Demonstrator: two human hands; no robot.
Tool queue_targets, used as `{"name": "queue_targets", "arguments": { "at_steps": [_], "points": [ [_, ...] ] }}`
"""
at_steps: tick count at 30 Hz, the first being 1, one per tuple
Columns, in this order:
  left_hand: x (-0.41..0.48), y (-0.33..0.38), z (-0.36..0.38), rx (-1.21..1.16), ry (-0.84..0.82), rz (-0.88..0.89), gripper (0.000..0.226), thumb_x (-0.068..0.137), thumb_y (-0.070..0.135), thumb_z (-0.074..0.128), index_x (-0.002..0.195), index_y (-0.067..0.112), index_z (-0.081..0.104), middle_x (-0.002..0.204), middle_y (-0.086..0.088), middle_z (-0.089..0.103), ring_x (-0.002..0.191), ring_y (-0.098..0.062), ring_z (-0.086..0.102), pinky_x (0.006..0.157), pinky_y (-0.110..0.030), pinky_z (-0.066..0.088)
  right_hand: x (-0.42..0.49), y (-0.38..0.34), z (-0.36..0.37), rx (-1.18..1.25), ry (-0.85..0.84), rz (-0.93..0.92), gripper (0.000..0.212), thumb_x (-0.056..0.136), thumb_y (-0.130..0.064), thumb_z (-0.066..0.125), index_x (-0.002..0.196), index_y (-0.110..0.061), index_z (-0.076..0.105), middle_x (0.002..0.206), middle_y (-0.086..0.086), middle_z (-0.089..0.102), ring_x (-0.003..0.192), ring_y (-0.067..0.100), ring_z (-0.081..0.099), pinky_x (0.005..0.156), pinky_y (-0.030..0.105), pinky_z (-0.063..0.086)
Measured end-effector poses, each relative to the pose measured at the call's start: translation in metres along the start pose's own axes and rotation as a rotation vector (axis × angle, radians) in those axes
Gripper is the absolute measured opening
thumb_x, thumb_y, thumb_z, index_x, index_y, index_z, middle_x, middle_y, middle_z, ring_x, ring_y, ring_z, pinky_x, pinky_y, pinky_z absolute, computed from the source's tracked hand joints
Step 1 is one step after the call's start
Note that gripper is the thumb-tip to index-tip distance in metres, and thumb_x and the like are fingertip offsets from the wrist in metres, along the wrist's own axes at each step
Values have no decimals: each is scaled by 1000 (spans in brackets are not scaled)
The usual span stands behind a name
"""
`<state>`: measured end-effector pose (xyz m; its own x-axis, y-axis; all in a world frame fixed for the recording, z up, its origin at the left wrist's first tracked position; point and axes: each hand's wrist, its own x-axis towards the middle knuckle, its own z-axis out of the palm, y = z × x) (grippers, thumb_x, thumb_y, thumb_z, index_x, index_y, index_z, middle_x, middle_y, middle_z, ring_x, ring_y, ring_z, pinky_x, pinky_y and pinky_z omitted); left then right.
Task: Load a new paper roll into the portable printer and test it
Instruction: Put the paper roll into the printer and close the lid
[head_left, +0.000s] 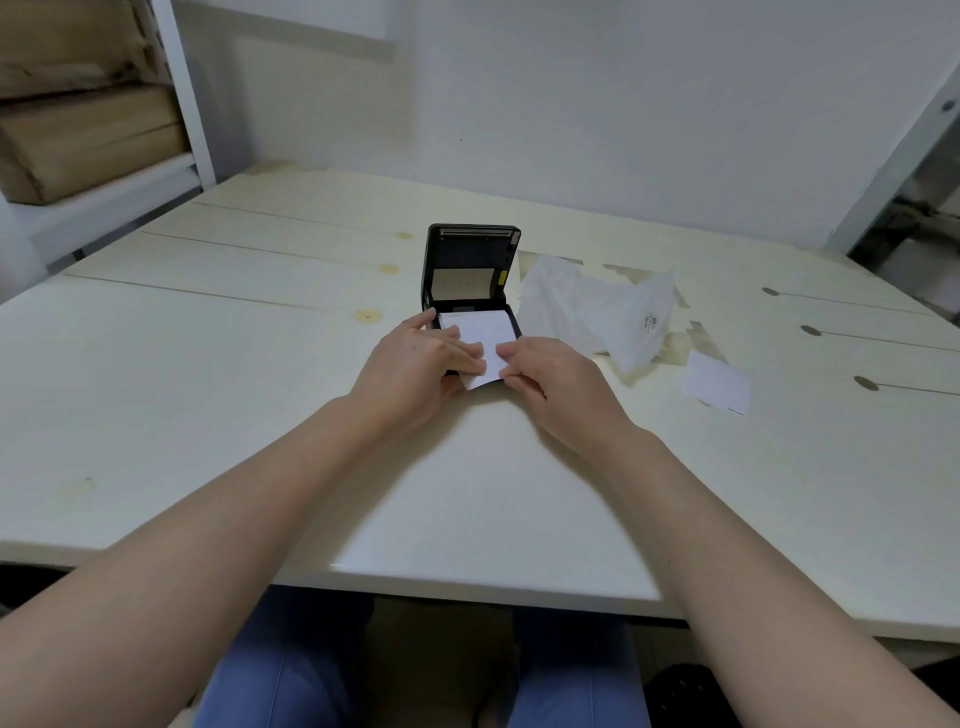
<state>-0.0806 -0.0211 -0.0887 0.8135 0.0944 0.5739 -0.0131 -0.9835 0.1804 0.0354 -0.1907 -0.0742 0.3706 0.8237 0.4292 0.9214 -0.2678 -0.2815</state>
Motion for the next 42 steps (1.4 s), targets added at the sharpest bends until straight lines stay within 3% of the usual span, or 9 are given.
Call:
{"name": "queue_targets", "arguments": {
  "at_steps": [8, 12, 14, 20, 25, 30, 34, 38, 42],
  "points": [
    [-2, 3, -5, -44, -10, -1, 22, 79, 4, 74, 93, 19, 81, 105, 0, 78, 109, -26, 70, 111, -42, 33, -1, 1, -4, 18, -54, 43, 18, 92, -22, 63, 88, -12, 77, 122, -5, 69, 122, 15, 53, 96, 30, 46],
    [1, 4, -15, -1, -85, 15, 27, 83, 42, 63, 96, 26, 80, 112, 11, 75, 116, -8, 65, 120, -42, 23, 17, -5, -15, 269, 112, 278, 23, 98, -25, 53, 102, -10, 70, 100, -10, 67, 107, 18, 59, 83, 25, 45],
    [4, 6, -16, 20, -108, 5, 41, 89, 52, 46, 96, 28, 79, 113, 14, 73, 112, 0, 63, 121, -36, 18, 39, -5, -18, 331, 245, 363, 26, 99, -26, 50, 119, -14, 61, 116, -7, 63, 114, 17, 58, 86, 23, 43],
    [13, -1, 0, 153, -13, 6, 19, 83, 14, 53, 83, 16, 72, 82, 2, 71, 70, -26, 67, 106, -29, 28, 104, -13, -32, 375, 136, 290, 51, 103, -29, 37, 153, -22, 27, 158, -5, 31, 145, 16, 27, 115, 26, 21],
    [11, 1, 2, 91, 87, -58, 6, 77, 12, 60, 82, 10, 62, 80, -4, 62, 62, -31, 58, 87, -32, 40, 109, -14, -27, 320, 117, 232, 38, 103, -20, 39, 139, -14, 52, 136, 4, 54, 130, 16, 46, 106, 23, 34],
    [12, 7, 0, -25, 128, -262, 53, 68, 23, 83, 108, 5, 53, 113, -11, 51, 99, -32, 54, 93, -29, 27, 98, -7, -23, 397, 273, 282, 27, 95, -14, 55, 115, -17, 71, 111, -5, 66, 109, 12, 61, 95, 22, 44],
    [7, 8, -2, 8, 147, -360, 101, 61, 37, 86, 138, 22, 23, 154, -9, 23, 143, -29, 23, 116, -57, 11, 86, -7, -25, 491, 250, 325, 24, 91, -9, 60, 110, -17, 74, 113, -2, 71, 109, 14, 64, 92, 18, 46],
    [6, 8, -3, -55, 188, -320, 93, 59, 29, 87, 124, 29, 21, 163, -2, 4, 152, -27, 8, 115, -64, -3, 68, -4, -28, 486, 211, 315, 26, 90, -7, 62, 110, -18, 74, 109, -9, 69, 108, 7, 62, 91, 14, 47],
    [5, 9, -6, -33, 156, -284, 92, 64, 28, 87, 133, 25, 26, 157, 8, 29, 152, -21, 12, 114, -65, -7, 47, 1, -23, 510, 178, 301, 27, 86, -3, 65, 106, -17, 74, 117, -5, 69, 107, 9, 64, 98, 18, 47]
  ]
}}
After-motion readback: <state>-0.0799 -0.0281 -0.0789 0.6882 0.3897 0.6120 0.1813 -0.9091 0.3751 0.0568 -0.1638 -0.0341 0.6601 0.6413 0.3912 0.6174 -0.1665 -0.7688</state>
